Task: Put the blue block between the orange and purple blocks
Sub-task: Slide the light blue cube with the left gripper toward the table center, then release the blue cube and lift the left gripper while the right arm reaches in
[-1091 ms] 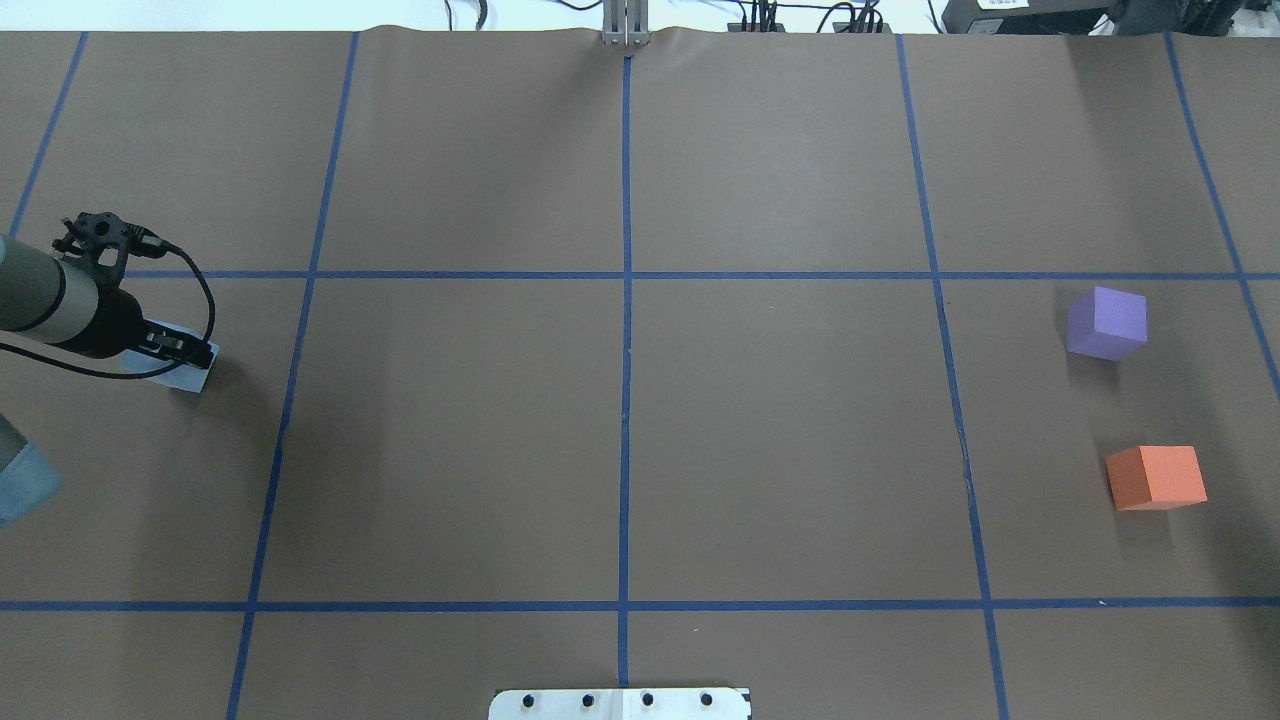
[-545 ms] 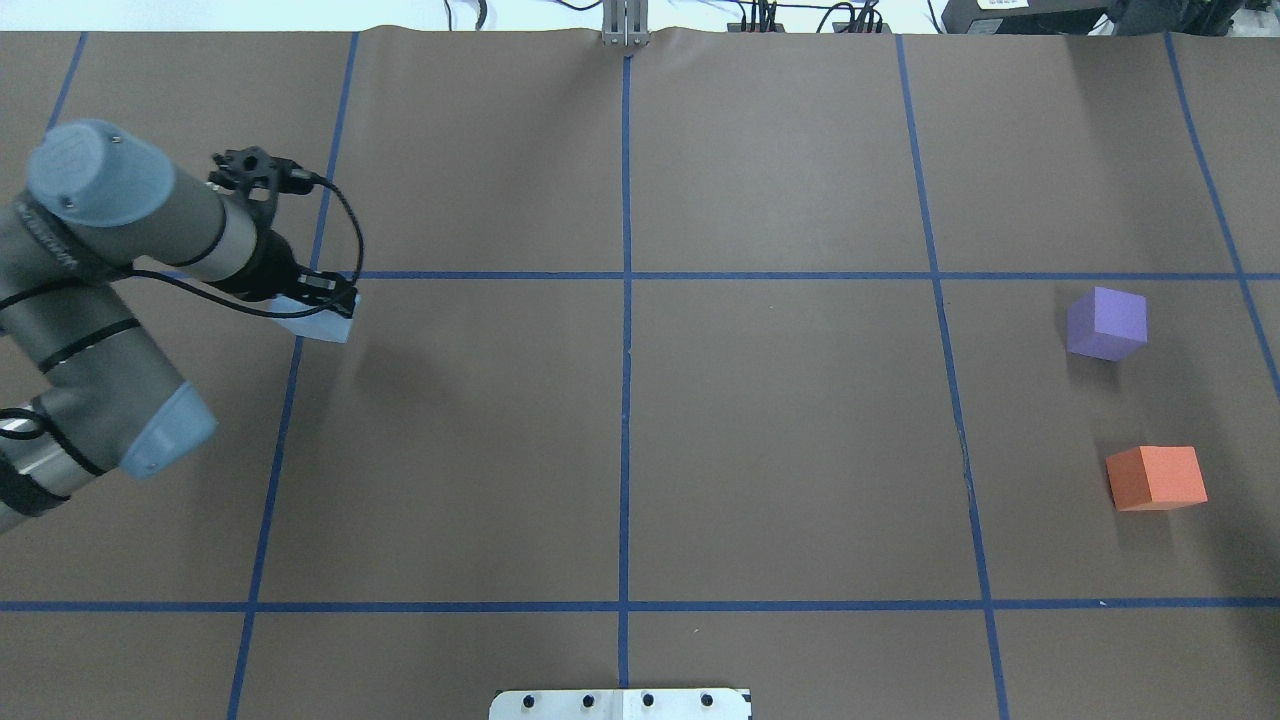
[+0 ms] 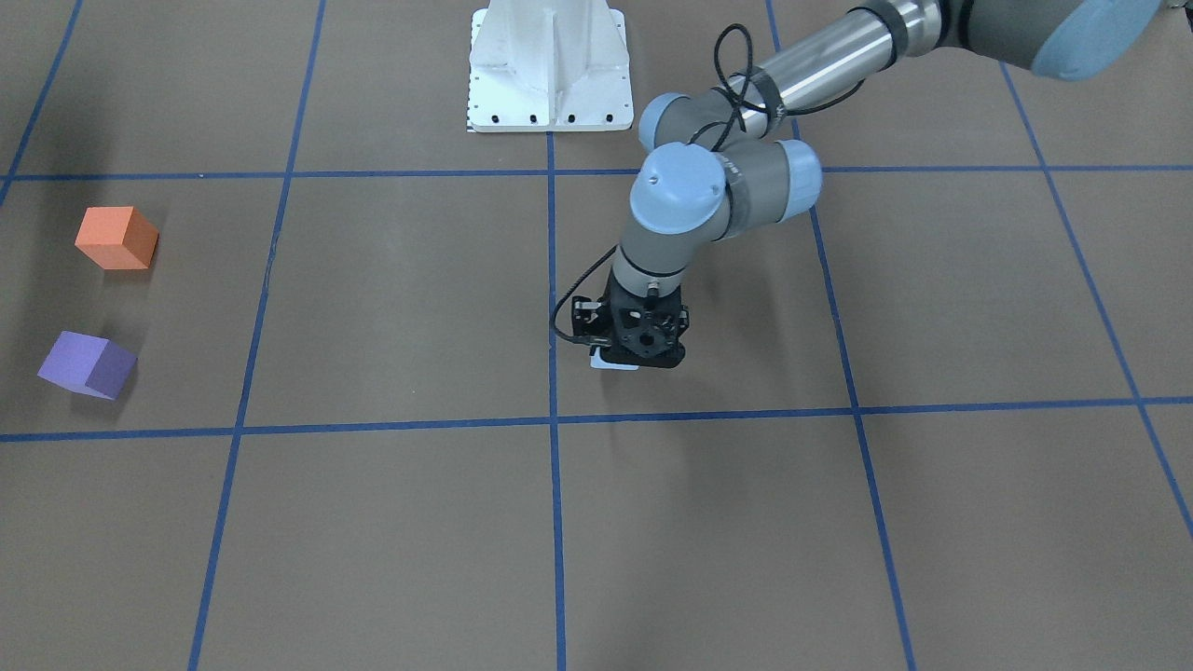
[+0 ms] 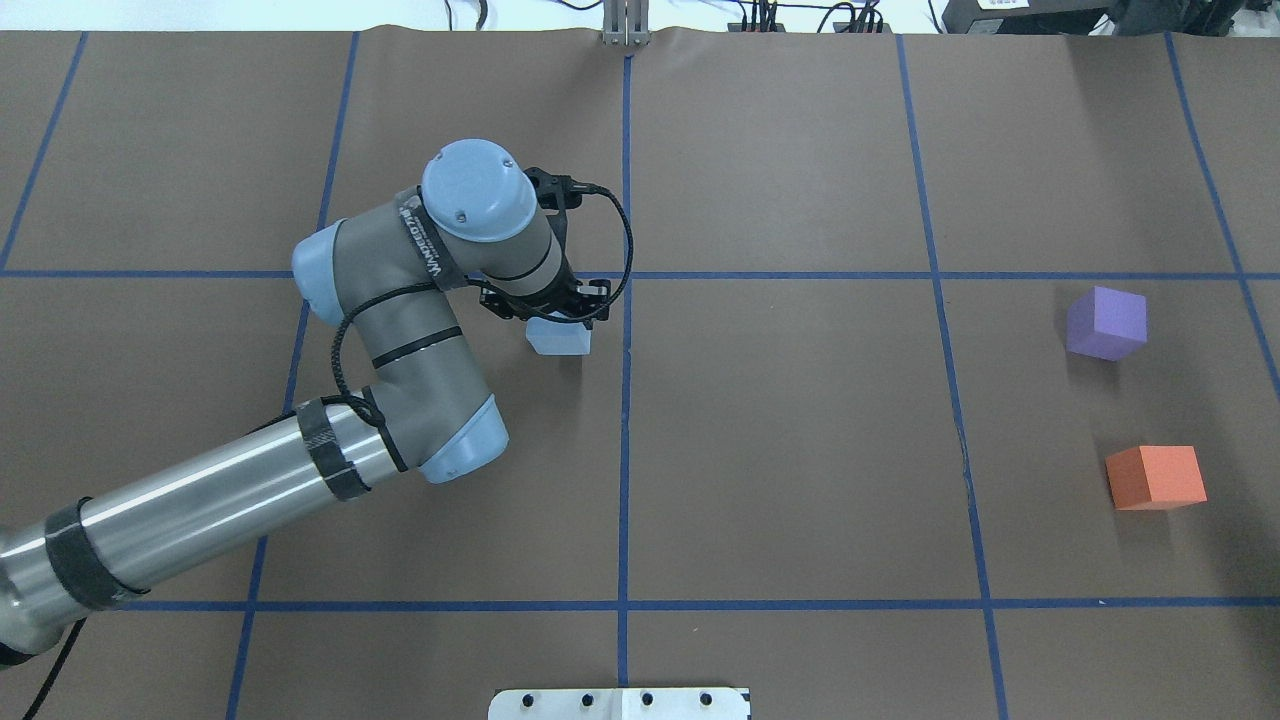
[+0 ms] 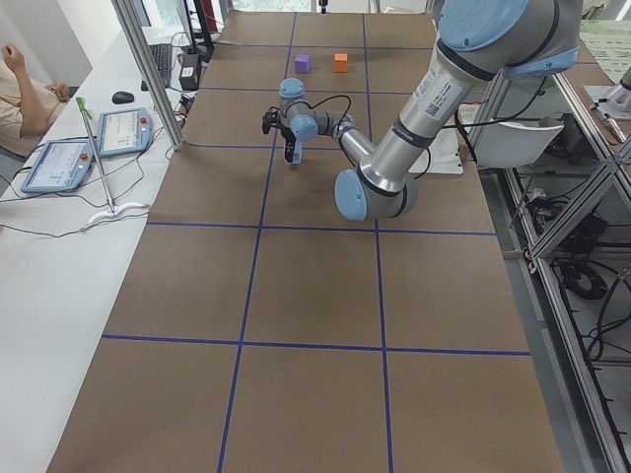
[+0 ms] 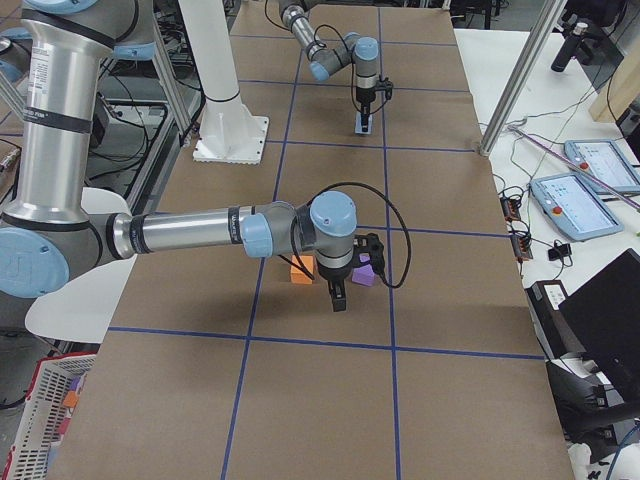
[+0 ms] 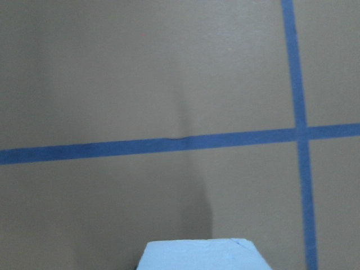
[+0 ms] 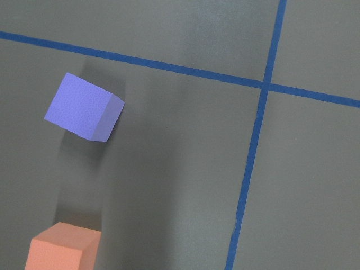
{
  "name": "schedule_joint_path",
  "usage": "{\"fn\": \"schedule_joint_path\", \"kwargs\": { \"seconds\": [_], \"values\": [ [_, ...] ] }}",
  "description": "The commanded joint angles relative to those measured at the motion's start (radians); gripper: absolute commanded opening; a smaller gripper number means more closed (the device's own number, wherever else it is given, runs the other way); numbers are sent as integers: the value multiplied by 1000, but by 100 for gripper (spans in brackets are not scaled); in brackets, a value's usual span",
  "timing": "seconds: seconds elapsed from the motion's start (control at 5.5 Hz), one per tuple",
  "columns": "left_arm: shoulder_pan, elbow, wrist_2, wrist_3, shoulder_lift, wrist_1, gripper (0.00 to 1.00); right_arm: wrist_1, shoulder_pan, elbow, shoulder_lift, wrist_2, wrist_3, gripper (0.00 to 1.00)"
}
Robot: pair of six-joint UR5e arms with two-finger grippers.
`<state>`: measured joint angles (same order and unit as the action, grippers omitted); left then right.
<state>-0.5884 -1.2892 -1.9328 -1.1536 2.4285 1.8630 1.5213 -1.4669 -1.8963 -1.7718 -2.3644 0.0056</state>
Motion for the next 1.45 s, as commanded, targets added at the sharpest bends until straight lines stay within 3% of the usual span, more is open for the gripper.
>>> {"fn": "schedule_joint_path", "kwargs": {
  "seconds": [0.0,0.18,0.36,0.55,0.73,0.91,1.09,1.27],
  "values": [
    [39,56,24,-52,60,-5,52,0,-1,3,0,-1,0,100],
    [82,54,104,-52,58,-5,100,0,-1,5,0,-1,2,100],
    [88,41,123,-45,60,-5,100,-1,0,-1,2,-4,2,100],
    [58,1,83,-19,58,-49,100,-59,0,-1,6,-28,2,100],
    [-30,-101,-28,115,52,-176,100,-135,0,-6,8,-205,2,100],
    [-122,-187,-104,227,-3,-242,100,-273,5,-7,14,-264,4,100],
    [-228,-249,-112,320,-82,-260,100,-403,73,-13,59,-263,256,100],
    [-261,-366,-103,383,-215,-254,100,-432,237,-14,275,-209,624,98]
  ]
}}
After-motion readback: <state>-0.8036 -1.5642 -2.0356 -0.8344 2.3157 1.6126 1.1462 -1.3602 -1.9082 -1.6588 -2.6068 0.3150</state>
